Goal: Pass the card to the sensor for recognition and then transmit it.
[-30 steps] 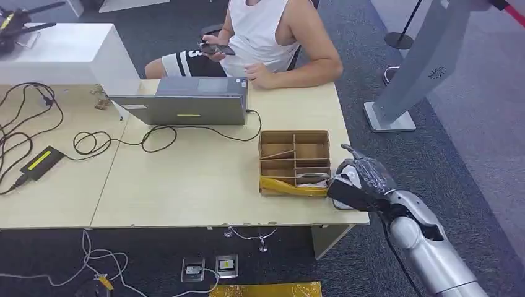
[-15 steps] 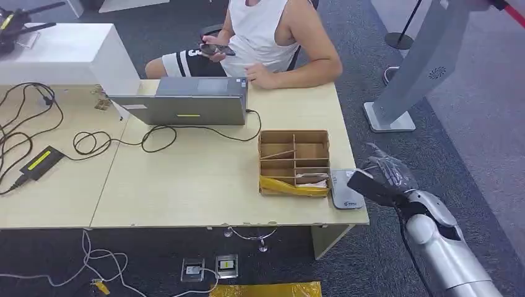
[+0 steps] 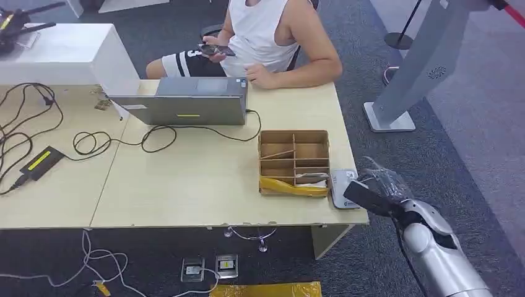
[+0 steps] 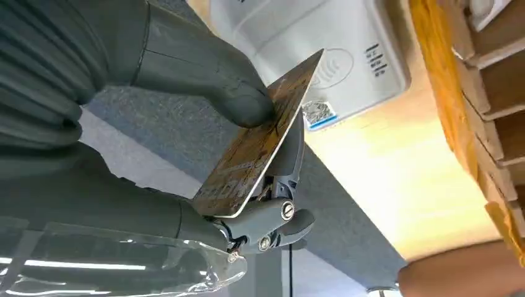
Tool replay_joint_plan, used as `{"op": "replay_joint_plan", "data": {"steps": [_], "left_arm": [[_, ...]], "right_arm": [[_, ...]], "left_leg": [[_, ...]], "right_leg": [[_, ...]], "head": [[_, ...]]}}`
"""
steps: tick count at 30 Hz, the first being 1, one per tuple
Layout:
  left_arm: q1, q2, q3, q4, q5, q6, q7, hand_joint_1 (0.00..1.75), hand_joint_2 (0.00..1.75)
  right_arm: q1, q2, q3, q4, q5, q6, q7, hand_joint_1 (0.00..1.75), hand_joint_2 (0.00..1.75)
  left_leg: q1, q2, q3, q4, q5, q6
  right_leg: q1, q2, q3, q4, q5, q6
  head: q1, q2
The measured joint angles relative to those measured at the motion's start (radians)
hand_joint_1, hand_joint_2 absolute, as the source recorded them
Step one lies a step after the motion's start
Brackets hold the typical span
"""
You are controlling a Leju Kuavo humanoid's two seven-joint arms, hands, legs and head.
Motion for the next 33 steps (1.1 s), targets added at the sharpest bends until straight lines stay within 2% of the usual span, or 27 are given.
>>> {"op": "replay_joint_plan", "data": {"steps": [14,33], "left_arm": [[-0.004,0.006,-0.041,0.017,0.005,-0.005,0.0,0.0,0.0],[-0.007,0.012,-0.065,0.032,0.016,-0.015,0.0,0.0,0.0]], "right_arm": [[0.034,0.023,0.027,-0.015,-0.005,0.01,0.019,1.75,1.75],[0.047,0.024,0.047,-0.032,-0.012,0.0,0.041,1.75,1.75]], "left_leg": [[0.0,0.0,0.0,0.0,0.0,0.0],[0.0,0.0,0.001,0.0,0.0,0.0]], "right_leg": [[0.0,0.0,0.0,0.0,0.0,0.0],[0.0,0.001,0.0,0.0,0.0,0.0]], "head": [[0.0,0.0],[0.0,0.0]]}}
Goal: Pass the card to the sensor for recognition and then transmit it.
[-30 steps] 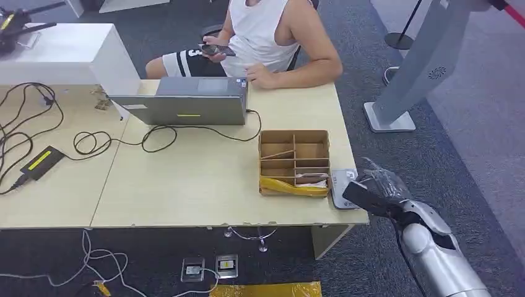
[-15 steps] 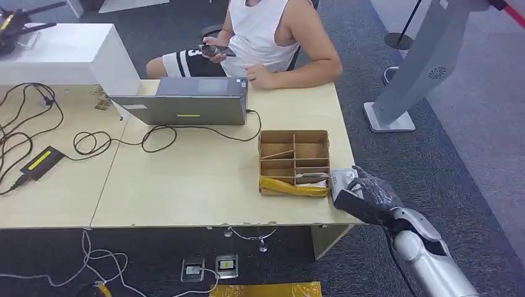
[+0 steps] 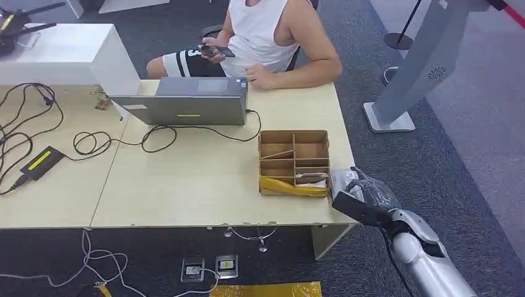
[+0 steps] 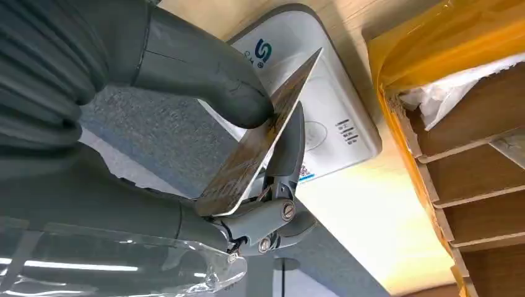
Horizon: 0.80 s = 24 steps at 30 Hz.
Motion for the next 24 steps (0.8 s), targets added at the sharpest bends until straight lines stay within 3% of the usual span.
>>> {"op": "replay_joint_plan", "data": {"steps": [13,20,24], "left_arm": [[-0.005,0.002,-0.008,0.013,0.015,-0.005,-0.003,0.0,0.0],[-0.007,-0.001,-0.011,0.019,0.027,0.015,-0.026,0.0,0.0],[-0.008,-0.006,-0.015,0.024,0.029,0.019,-0.033,0.0,0.0]], "right_arm": [[0.007,-0.001,0.005,-0.014,-0.007,-0.017,0.015,1.75,1.75],[-0.064,-0.013,-0.036,-0.016,-0.005,-0.14,0.006,1.75,1.75],[-0.115,-0.019,-0.059,-0.016,-0.002,-0.151,-0.003,1.75,1.75]], "left_leg": [[0.0,0.0,0.0,0.0,0.0,0.0],[-0.001,0.0,0.001,0.0,0.0,0.0],[0.0,0.0,0.001,0.0,0.0,0.0]], "right_leg": [[0.0,0.0,0.001,0.0,0.0,0.0],[-0.001,0.0,0.001,0.0,0.0,0.0],[-0.001,0.0,0.001,0.0,0.0,0.0]], "head": [[0.0,0.0],[-0.001,0.0],[0.0,0.0]]}}
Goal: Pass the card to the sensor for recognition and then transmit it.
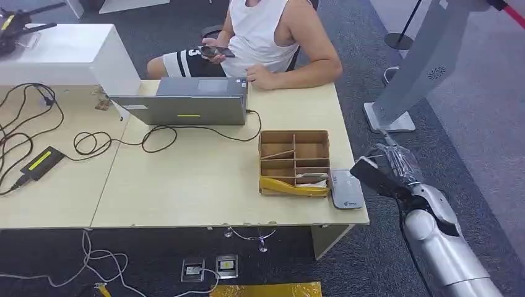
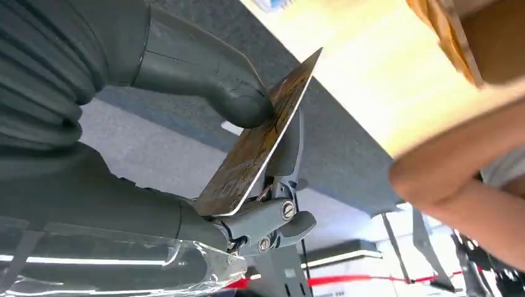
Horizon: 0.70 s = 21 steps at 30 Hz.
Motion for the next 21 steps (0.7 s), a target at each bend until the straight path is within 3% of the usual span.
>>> {"op": "replay_joint_plan", "data": {"steps": [4,10,15,17,21], "left_arm": [[0.0,-0.005,-0.001,0.004,0.007,0.006,-0.008,0.0,0.0],[-0.011,-0.017,-0.018,0.012,0.009,0.028,-0.02,0.0,0.0],[-0.02,-0.024,-0.034,0.015,0.007,0.04,-0.013,0.0,0.0],[-0.034,-0.025,-0.045,0.016,0.005,0.04,-0.003,0.0,0.0],[-0.047,-0.03,-0.067,0.018,-0.005,0.04,0.011,0.0,0.0]], "right_arm": [[-0.034,0.0,-0.02,0.0,0.014,-0.051,-0.032,1.75,1.75],[-0.219,0.0,-0.05,0.012,0.002,-0.108,-0.079,1.75,1.75],[-0.378,0.018,-0.029,0.045,0.038,-0.085,-0.131,1.75,1.75],[-0.47,0.039,-0.005,0.087,0.059,-0.081,-0.156,1.75,1.75],[-0.555,0.085,0.042,0.206,0.092,-0.091,-0.191,1.75,1.75]], "left_leg": [[0.0,0.0,-0.001,0.0,0.0,0.0],[-0.001,0.001,-0.001,0.0,0.001,0.001],[-0.002,0.0,-0.004,0.0,0.002,0.001],[-0.001,0.0,-0.004,0.0,0.002,0.001],[-0.001,-0.008,-0.006,0.0,0.005,0.0]], "right_leg": [[0.0,0.0,-0.001,0.0,0.0,0.0],[-0.001,0.0,0.0,0.0,0.0,0.0],[-0.003,-0.001,-0.004,0.003,0.001,0.0],[-0.001,-0.001,-0.003,0.002,0.001,0.0],[-0.001,-0.009,-0.003,0.002,0.001,0.0]], "head": [[-0.001,0.0],[0.0,0.0],[-0.001,0.0],[-0.001,0.0],[-0.002,0.0]]}}
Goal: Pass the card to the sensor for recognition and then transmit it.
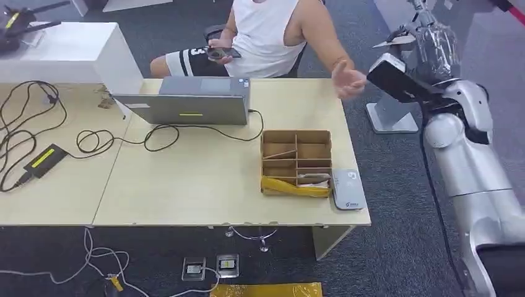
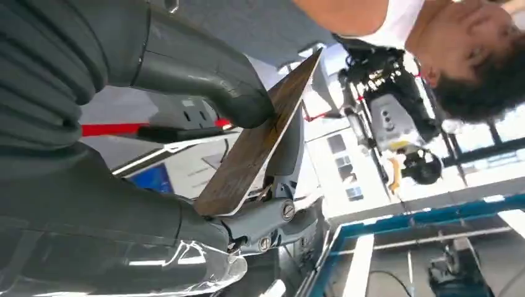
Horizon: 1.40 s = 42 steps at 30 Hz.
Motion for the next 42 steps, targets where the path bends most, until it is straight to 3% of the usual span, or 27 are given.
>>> {"op": "replay_joint_plan", "data": {"steps": [6,13,30,31,32,36,42], "left_arm": [[-0.04,0.008,-0.04,0.002,-0.029,-0.002,0.024,0.0,0.0],[-0.078,0.012,-0.075,0.005,-0.059,-0.001,0.054,0.0,0.0],[-0.089,0.024,-0.093,0.011,-0.048,-0.016,0.075,0.0,0.0],[-0.089,0.027,-0.093,0.011,-0.048,-0.016,0.075,0.0,0.0],[-0.089,0.028,-0.093,0.012,-0.048,-0.016,0.075,0.0,0.0],[-0.089,0.035,-0.093,0.016,-0.041,-0.014,0.072,0.0,0.0],[-0.087,0.086,-0.092,0.021,-0.01,-0.002,0.019,0.0,0.0]], "right_arm": [[-0.196,0.084,0.071,0.234,0.042,-0.017,-0.007,1.75,1.75],[-0.287,0.151,0.12,0.4,0.086,0.023,0.059,1.75,1.75],[-0.303,0.212,0.178,0.566,0.097,0.045,0.063,1.75,1.75],[-0.302,0.214,0.18,0.569,0.097,0.045,0.063,1.43,1.75],[-0.301,0.215,0.183,0.572,0.097,0.046,0.063,0.0,1.75],[-0.296,0.217,0.19,0.586,0.091,0.045,0.062,0.0,1.75],[-0.274,0.218,0.194,0.6,0.056,0.02,0.049,0.0,1.75]], "left_leg": [[0.001,-0.003,-0.001,0.0,0.002,0.0],[0.0,-0.002,-0.002,0.0,0.001,0.0],[0.001,-0.002,-0.001,0.0,0.001,0.0],[0.001,-0.001,-0.001,0.0,0.001,0.0],[0.001,-0.001,-0.001,0.0,0.001,0.0],[0.001,-0.001,-0.001,0.0,0.001,0.0],[0.001,-0.001,0.0,0.0,0.001,0.0]], "right_leg": [[0.001,-0.002,-0.001,0.0,0.0,0.0],[0.001,-0.001,-0.002,0.0,0.0,0.0],[0.001,0.0,-0.001,0.0,0.0,0.0],[0.001,0.001,-0.002,0.0,0.0,0.0],[0.001,0.001,-0.002,0.0,0.0,0.0],[0.001,0.001,-0.001,0.0,0.0,0.0],[0.001,0.001,-0.002,0.0,0.0,0.0]], "head": [[0.002,0.0],[0.001,0.0],[0.002,0.0],[0.001,0.0],[0.001,0.0],[0.001,0.0],[0.001,0.0]]}}
